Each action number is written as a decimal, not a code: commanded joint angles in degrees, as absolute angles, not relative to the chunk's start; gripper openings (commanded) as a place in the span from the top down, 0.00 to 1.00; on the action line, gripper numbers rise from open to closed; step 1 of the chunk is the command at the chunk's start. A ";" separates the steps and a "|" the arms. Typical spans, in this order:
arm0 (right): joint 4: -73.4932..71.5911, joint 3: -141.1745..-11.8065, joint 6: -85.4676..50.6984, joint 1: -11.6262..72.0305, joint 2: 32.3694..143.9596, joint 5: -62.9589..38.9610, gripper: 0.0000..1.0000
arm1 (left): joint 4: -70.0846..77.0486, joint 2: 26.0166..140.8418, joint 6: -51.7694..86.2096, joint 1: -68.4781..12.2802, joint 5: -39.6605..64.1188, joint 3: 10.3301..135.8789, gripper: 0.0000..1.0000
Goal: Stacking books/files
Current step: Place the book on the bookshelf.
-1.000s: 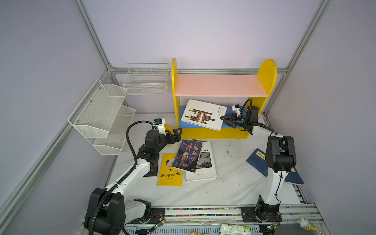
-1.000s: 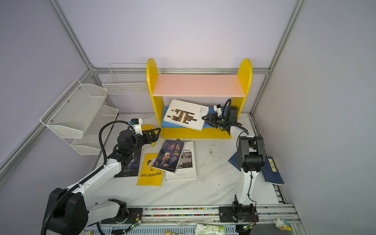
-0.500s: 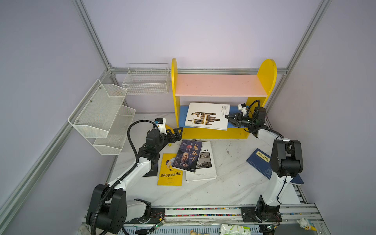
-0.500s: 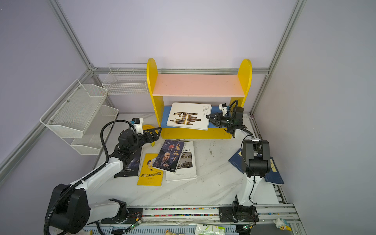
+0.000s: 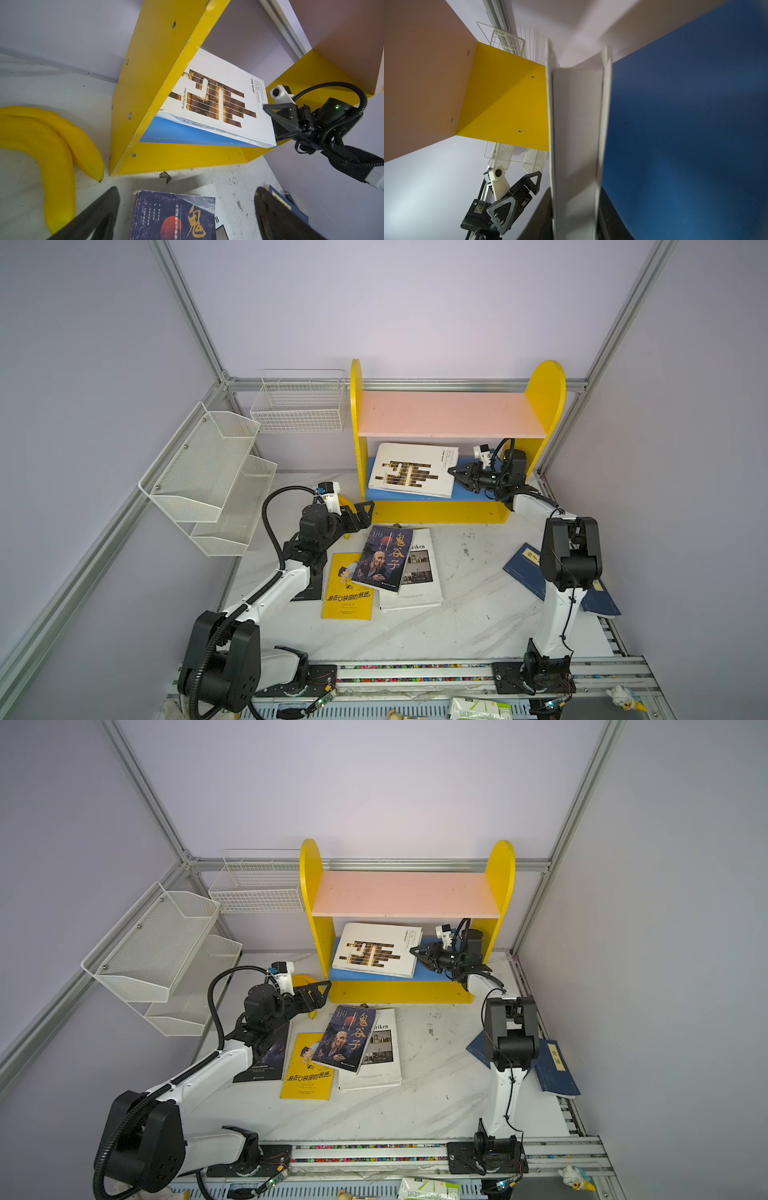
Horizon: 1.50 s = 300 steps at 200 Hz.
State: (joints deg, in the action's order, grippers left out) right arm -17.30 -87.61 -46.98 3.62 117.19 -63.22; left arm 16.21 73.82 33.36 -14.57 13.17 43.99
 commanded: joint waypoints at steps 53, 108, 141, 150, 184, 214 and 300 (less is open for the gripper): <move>-23.25 -81.08 -48.35 1.98 112.73 -68.21 0.67 | 18.27 73.82 34.12 -13.97 12.47 48.54 0.00; -26.68 -80.35 -50.98 0.19 111.76 -69.98 0.68 | 19.25 74.05 35.76 -13.94 13.15 48.43 0.00; -30.59 -80.38 -53.41 0.04 112.41 -71.30 0.68 | 19.07 73.82 35.87 -13.96 12.81 48.43 0.00; -30.91 -80.13 -53.18 0.03 112.26 -71.83 0.68 | 19.14 73.98 35.83 -13.89 12.81 48.51 0.00; -32.37 -77.37 -53.30 0.07 110.55 -72.08 0.68 | 18.87 75.59 34.74 -13.97 13.07 49.82 0.00; -34.65 -77.19 -55.39 0.04 111.41 -71.64 0.68 | 19.37 78.22 34.15 -13.92 13.95 51.54 0.00; -11.18 -89.39 -40.26 4.99 117.74 -65.06 0.66 | 21.26 84.53 35.04 -13.92 14.60 55.26 0.00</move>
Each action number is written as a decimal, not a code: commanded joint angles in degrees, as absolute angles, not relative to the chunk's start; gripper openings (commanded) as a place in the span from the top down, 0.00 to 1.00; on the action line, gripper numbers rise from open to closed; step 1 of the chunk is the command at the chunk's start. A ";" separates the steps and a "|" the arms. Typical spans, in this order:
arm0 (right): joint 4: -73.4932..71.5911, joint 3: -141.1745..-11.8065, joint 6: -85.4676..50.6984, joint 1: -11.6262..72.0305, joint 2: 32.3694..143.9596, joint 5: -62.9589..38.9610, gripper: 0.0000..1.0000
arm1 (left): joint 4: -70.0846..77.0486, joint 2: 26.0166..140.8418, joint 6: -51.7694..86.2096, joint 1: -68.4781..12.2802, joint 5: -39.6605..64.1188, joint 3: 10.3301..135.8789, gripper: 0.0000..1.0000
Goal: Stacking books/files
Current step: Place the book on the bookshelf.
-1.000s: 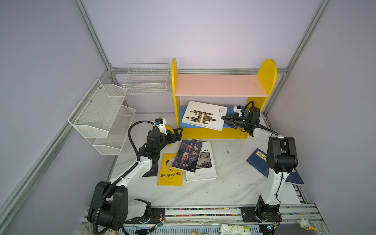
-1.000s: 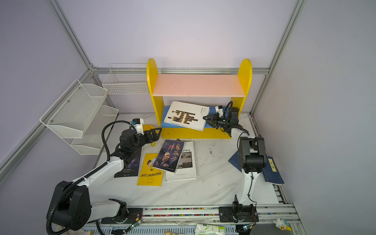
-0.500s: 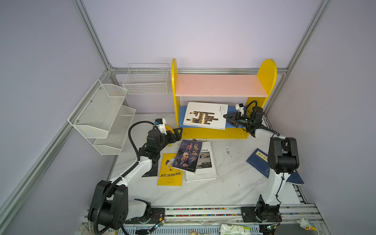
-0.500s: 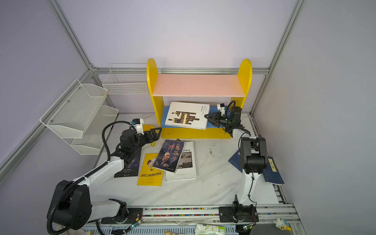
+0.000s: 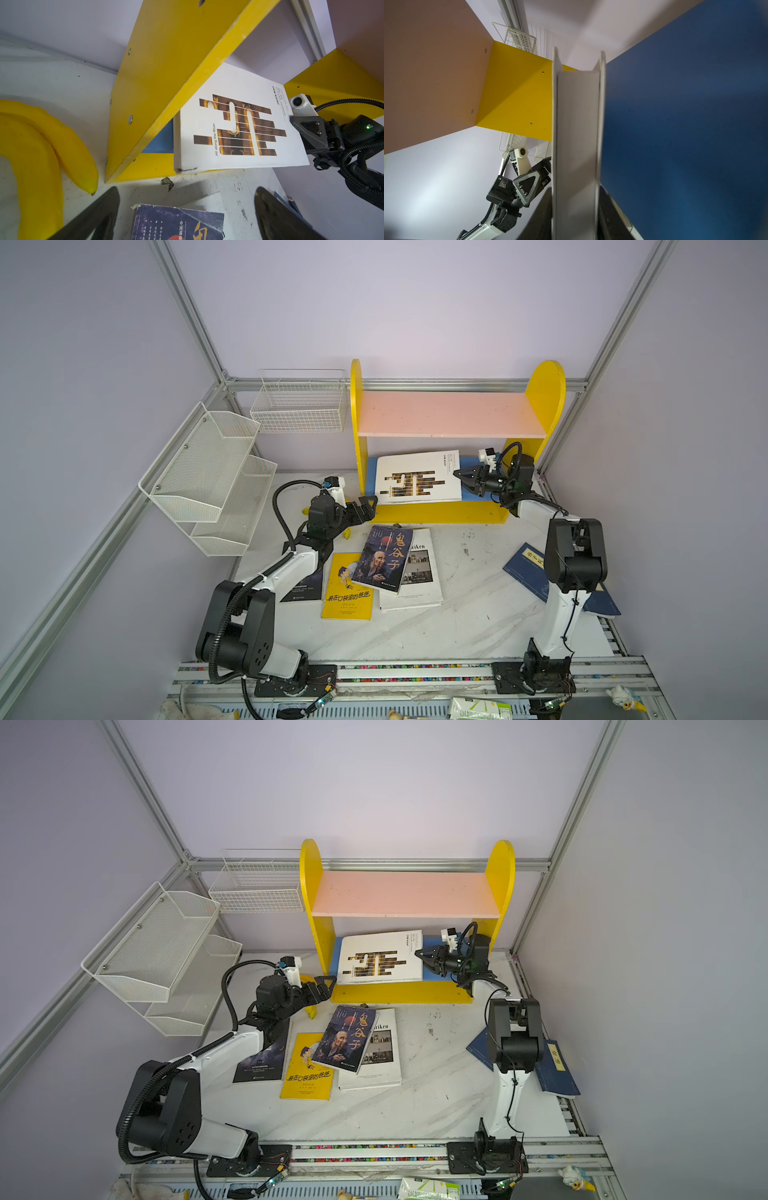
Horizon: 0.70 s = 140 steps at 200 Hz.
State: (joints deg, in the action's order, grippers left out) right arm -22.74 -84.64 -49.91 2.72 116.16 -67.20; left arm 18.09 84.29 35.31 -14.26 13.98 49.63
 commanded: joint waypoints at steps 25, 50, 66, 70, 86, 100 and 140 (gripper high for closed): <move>-15.36 -88.41 -44.47 4.87 118.35 -62.98 0.66 | 21.45 84.98 35.53 -13.97 13.85 55.20 0.00; -16.02 -87.86 -46.61 5.00 118.72 -58.99 0.67 | 21.72 85.82 35.89 -13.93 13.53 55.37 0.00; -15.56 -87.28 -46.84 5.01 118.42 -56.79 0.67 | 21.73 86.21 36.07 -13.93 13.53 55.54 0.01; -15.47 -87.24 -46.93 5.01 118.39 -56.45 0.66 | 21.77 86.37 36.10 -13.97 13.53 55.55 0.01; -14.68 -87.49 -47.24 5.02 118.57 -55.02 0.63 | 21.71 86.62 36.25 -13.96 13.54 55.70 0.00; -13.82 -87.58 -46.95 5.08 118.61 -53.47 0.59 | 21.85 86.90 36.43 -13.94 13.57 55.81 0.00; -4.64 -89.22 -41.07 5.39 116.08 -45.54 0.29 | 21.96 86.54 36.43 -13.98 13.33 55.63 0.00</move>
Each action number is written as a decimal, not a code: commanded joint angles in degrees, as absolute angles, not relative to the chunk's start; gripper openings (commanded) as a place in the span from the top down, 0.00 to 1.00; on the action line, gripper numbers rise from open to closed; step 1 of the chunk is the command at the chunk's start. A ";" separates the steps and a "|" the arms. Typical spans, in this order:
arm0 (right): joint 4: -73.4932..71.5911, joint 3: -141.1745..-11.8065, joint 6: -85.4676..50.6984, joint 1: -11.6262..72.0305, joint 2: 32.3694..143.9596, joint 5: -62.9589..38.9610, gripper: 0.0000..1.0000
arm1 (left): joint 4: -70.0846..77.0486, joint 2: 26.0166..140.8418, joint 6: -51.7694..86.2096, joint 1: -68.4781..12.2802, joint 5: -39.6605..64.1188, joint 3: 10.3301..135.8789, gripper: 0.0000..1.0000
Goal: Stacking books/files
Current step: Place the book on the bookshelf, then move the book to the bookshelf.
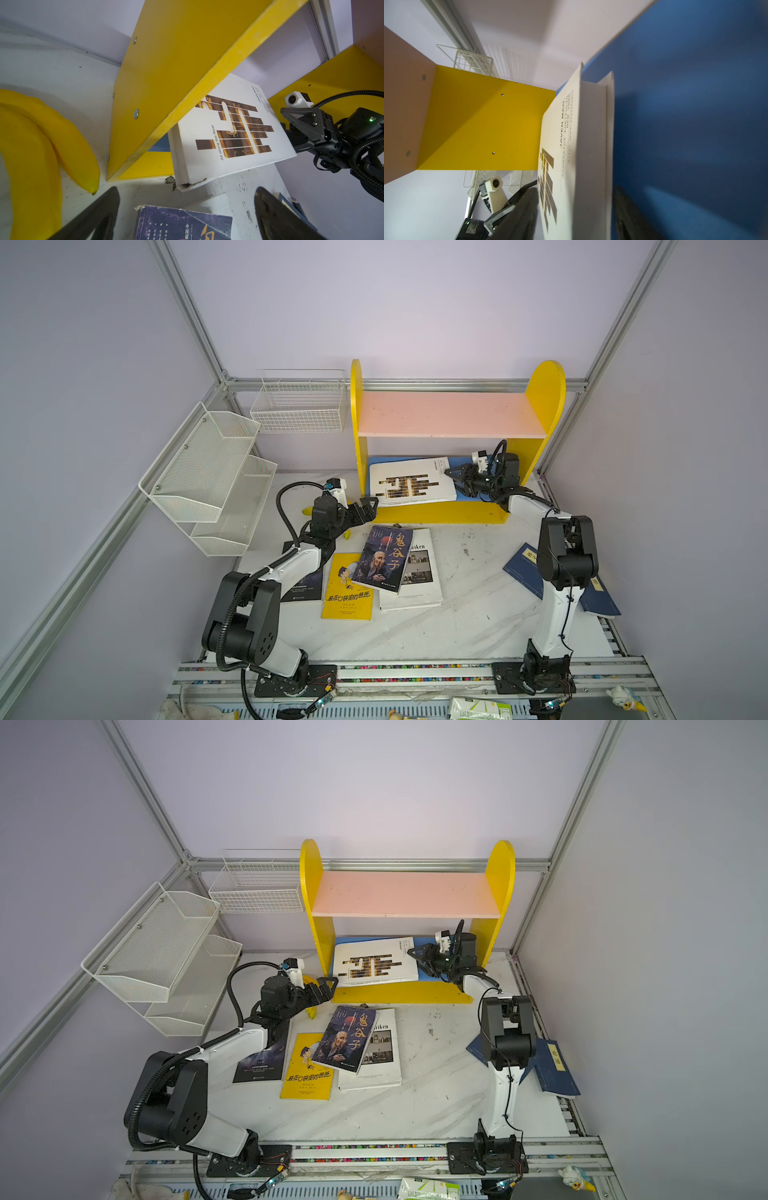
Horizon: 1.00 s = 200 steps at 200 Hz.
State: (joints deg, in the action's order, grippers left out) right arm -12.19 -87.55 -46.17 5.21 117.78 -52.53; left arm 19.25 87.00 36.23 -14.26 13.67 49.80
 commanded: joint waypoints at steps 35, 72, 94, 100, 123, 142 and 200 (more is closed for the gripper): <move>2.53 -90.66 -34.26 6.35 112.46 -37.45 0.18 | 21.89 85.97 36.15 -13.98 12.76 55.21 0.00; 8.86 -91.71 -26.75 8.57 108.74 -29.25 0.17 | 18.07 84.57 31.37 -13.99 13.29 55.35 0.00; 7.07 -88.62 -25.66 9.75 105.69 -29.27 0.17 | 12.13 82.73 25.79 -14.02 13.79 55.55 0.00; 6.21 -87.77 -25.87 10.07 105.20 -29.62 0.17 | 10.88 82.16 24.71 -14.02 13.85 55.63 0.00; 4.34 -85.71 -26.84 10.67 104.40 -30.10 0.19 | 7.40 81.56 21.99 -13.97 14.60 55.97 0.00; 2.88 -85.08 -27.40 11.48 104.84 -30.70 0.19 | 6.40 81.86 21.38 -13.98 14.10 56.59 0.00; 2.57 -85.89 -27.07 13.26 106.40 -29.59 0.20 | 6.59 86.04 20.84 -14.11 8.81 58.92 0.00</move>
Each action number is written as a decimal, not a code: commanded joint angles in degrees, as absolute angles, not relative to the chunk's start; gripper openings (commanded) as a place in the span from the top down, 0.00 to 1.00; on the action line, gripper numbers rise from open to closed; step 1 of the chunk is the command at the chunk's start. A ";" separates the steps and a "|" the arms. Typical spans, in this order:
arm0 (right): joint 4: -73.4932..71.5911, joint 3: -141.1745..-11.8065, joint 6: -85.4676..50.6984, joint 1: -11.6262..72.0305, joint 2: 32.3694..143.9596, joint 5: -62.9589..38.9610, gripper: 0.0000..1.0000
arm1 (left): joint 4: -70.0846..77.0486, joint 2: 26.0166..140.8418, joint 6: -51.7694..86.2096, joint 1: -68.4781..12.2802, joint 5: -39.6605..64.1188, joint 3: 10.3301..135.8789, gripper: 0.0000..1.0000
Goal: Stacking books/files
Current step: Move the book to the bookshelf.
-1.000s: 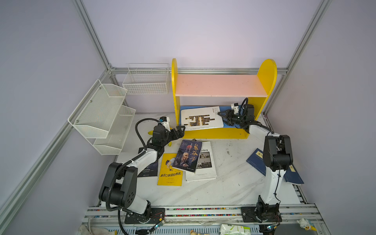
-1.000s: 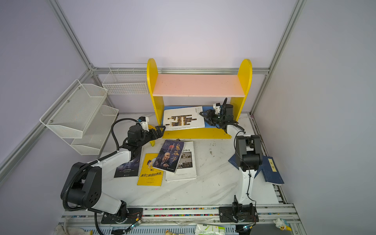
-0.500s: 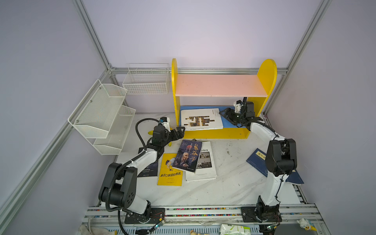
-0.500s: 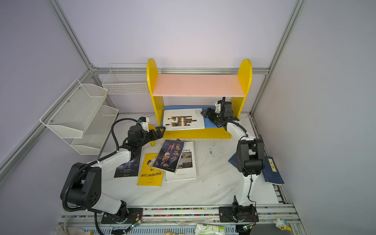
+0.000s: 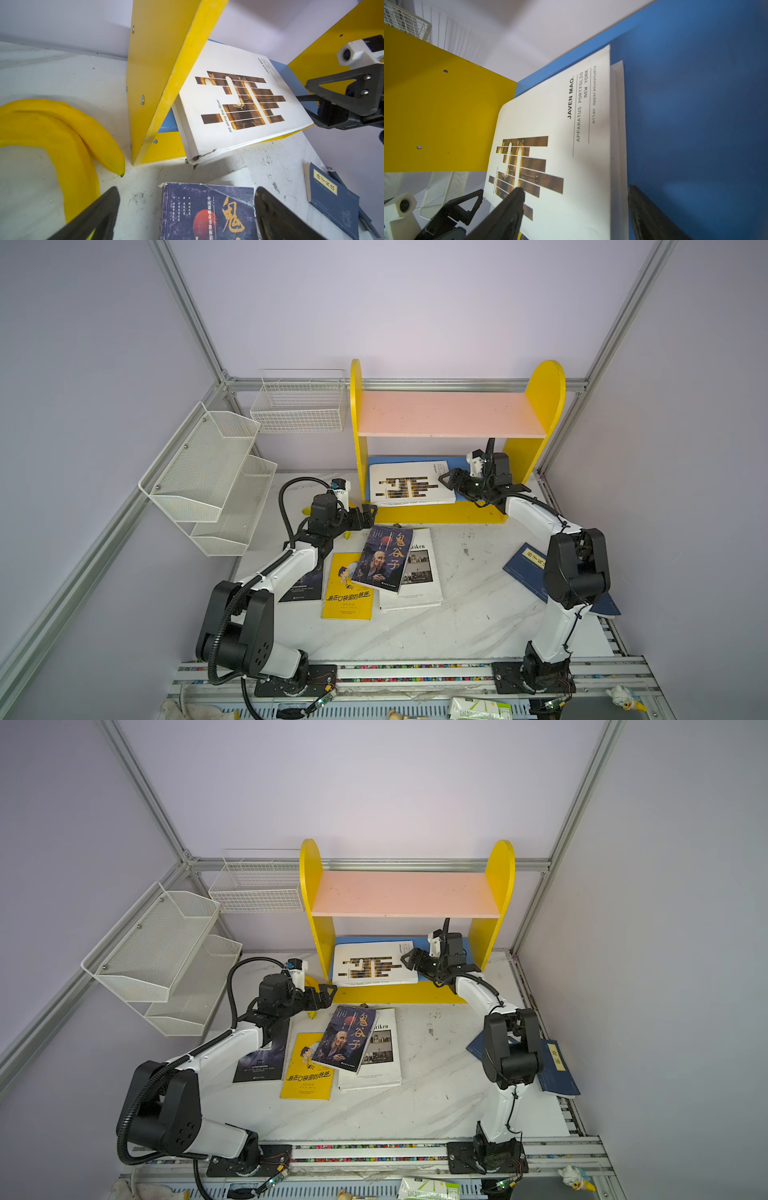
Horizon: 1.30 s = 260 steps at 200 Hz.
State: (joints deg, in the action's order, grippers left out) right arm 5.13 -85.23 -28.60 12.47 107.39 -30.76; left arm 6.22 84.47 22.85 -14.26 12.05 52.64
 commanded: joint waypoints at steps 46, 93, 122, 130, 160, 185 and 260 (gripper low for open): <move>2.10 -85.69 -27.50 13.77 106.44 -29.11 0.21 | 8.17 89.12 19.31 -14.59 8.87 60.68 0.02; 1.55 -86.13 -27.77 14.58 107.05 -29.66 0.22 | 9.79 90.73 19.33 -14.77 7.16 61.31 0.05; 1.32 -86.55 -27.95 15.22 107.50 -29.74 0.23 | 11.60 91.74 20.52 -14.81 5.86 61.72 0.06; 1.18 -86.57 -28.04 15.29 107.66 -29.81 0.23 | 11.93 92.01 20.79 -14.83 5.50 62.00 0.08; 1.09 -86.86 -28.29 15.53 108.24 -29.54 0.24 | 12.59 93.10 21.14 -14.85 5.27 62.96 0.12; 0.78 -87.21 -28.56 15.47 108.54 -29.33 0.24 | 12.50 94.05 21.26 -14.78 4.77 63.52 0.18; -0.67 -89.73 -29.59 15.51 111.34 -29.71 0.24 | 13.62 94.57 21.45 -14.83 3.61 62.60 0.23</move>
State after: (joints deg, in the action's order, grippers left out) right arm 2.02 -87.18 -29.28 15.05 110.19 -29.21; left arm 10.55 94.63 21.04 -14.70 4.67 57.87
